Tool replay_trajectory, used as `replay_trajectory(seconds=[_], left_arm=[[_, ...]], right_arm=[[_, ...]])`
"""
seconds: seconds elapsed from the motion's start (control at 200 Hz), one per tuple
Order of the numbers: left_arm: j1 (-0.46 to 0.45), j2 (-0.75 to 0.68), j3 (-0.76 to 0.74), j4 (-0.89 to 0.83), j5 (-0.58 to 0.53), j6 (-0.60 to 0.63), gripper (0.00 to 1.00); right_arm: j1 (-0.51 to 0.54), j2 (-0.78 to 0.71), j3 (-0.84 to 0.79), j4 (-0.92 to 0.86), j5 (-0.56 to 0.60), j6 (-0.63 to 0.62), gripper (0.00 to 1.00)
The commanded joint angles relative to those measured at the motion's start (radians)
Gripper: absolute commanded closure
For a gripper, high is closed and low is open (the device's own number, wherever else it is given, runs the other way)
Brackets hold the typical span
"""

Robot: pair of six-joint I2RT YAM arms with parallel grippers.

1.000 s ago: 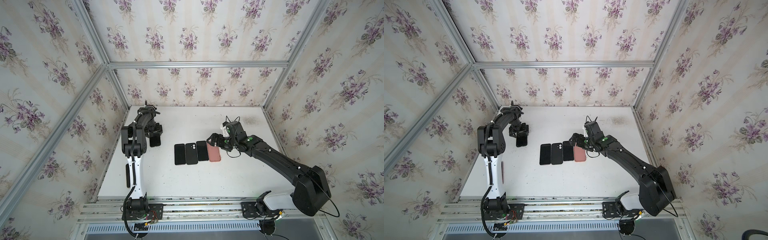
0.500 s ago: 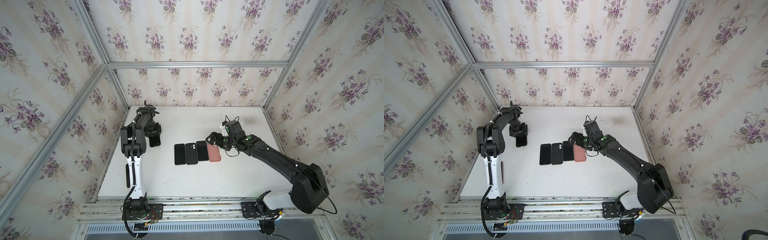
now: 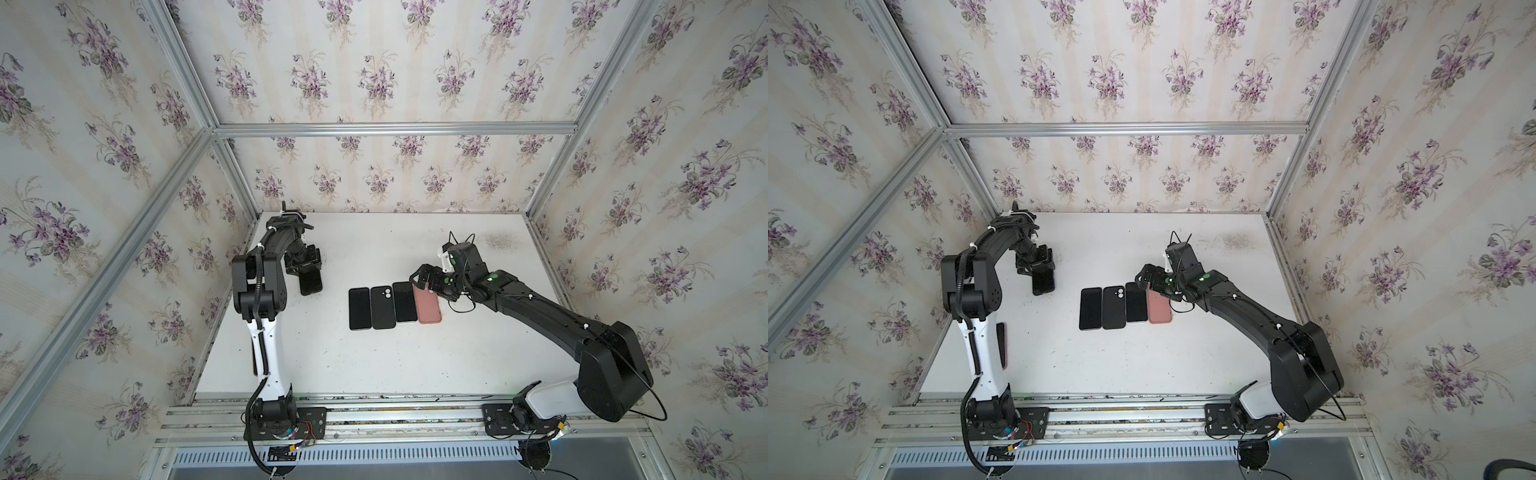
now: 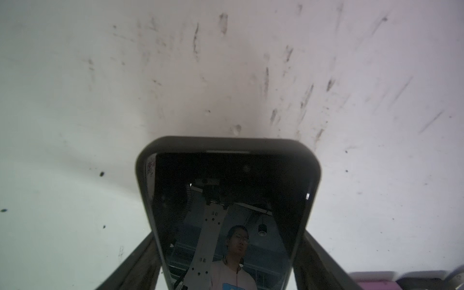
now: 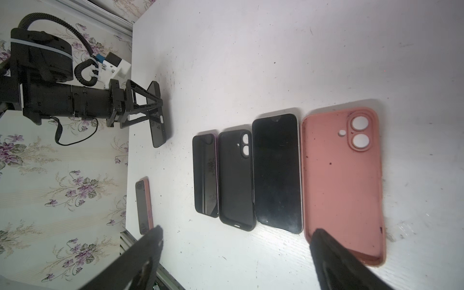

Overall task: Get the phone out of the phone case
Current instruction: 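Carry the black phone toward the right gripper while the right moves to meet it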

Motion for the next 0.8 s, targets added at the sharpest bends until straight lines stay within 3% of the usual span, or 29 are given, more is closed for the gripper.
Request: replay_trajectory(seconds=[0.0, 0.45, 0.49, 0.799], left_arm=[[0.000, -0.040, -0.035, 0.035, 0.048, -0.006, 0.44], [-0.006, -0.207, -0.213, 0.128, 0.118, -0.029, 0.49], [-0.009, -0.227, -0.229, 0.138, 0.129, -0.033, 0.49], [-0.101, -0.398, -0.315, 0.212, 0.210, -0.110, 0.50]], right_arm=[[0.000, 0.004, -0.009, 0.053, -0.011, 0.015, 0.05], [0.008, 0.090, 0.008, 0.156, -0.110, 0.002, 0.06], [0.056, 0.105, 0.024, 0.164, -0.116, -0.014, 0.06], [0.126, 0.262, 0.172, 0.256, -0.207, -0.050, 0.14]])
